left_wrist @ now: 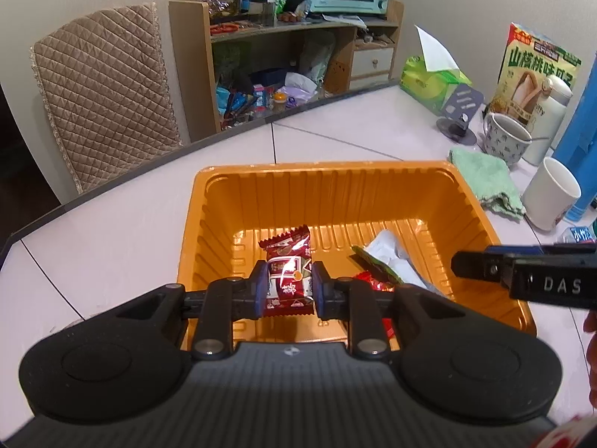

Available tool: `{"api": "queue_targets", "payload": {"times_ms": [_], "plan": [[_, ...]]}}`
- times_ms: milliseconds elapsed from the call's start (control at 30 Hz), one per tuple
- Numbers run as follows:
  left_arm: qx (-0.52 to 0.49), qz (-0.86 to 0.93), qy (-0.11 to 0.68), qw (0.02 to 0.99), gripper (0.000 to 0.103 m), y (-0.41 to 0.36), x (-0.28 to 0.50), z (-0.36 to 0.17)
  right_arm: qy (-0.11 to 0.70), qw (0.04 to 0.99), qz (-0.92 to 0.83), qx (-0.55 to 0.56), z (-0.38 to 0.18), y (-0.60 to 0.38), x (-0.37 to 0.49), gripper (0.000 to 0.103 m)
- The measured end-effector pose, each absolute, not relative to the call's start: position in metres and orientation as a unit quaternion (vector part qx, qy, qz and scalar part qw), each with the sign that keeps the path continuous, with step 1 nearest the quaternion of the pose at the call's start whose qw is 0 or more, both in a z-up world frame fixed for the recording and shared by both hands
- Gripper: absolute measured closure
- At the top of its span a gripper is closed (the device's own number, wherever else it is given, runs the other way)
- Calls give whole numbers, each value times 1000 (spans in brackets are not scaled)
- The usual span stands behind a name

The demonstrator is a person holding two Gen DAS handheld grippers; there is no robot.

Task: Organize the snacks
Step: 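Open both grippers to drop the snacks into the orange tray, then move both open grippers back toward the remaining snacks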

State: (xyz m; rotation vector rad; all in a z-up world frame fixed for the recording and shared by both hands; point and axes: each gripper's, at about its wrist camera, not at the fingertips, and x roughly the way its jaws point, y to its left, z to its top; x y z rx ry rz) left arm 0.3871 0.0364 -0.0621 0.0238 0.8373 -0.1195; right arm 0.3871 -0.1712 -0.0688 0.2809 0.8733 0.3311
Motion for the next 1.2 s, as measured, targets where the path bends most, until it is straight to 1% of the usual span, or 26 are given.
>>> {"api": "queue_targets", "payload": {"times_ms": [167, 300, 367, 433, 533, 600, 833, 1000, 1200], "plan": [[8, -56, 403, 913, 70, 38, 384, -59, 420, 883, 163, 136, -67, -173, 382, 56], [5, -52, 405, 913, 70, 43, 376, -57, 419, 881, 172, 136, -65, -176, 376, 55], [0, -50, 407, 912, 66, 45, 371, -55, 420, 879, 179, 136, -63, -177, 372, 54], [-1, -47, 406, 913, 65, 48, 364, -52, 420, 879, 182, 136, -61, -179, 367, 50], [-5, -43, 403, 914, 62, 51, 352, -46, 416, 880, 185, 135, -58, -182, 359, 43], [-13, -41, 403, 914, 57, 53, 344, -41, 413, 882, 185, 133, -55, -184, 352, 38], [-27, -37, 401, 915, 54, 54, 316, -25, 410, 880, 196, 136, -45, -189, 332, 33], [-36, -37, 404, 913, 54, 52, 290, -19, 407, 881, 201, 136, -39, -193, 313, 27], [-38, -34, 411, 910, 54, 49, 260, -16, 412, 876, 210, 136, -36, -198, 289, 27]]}}
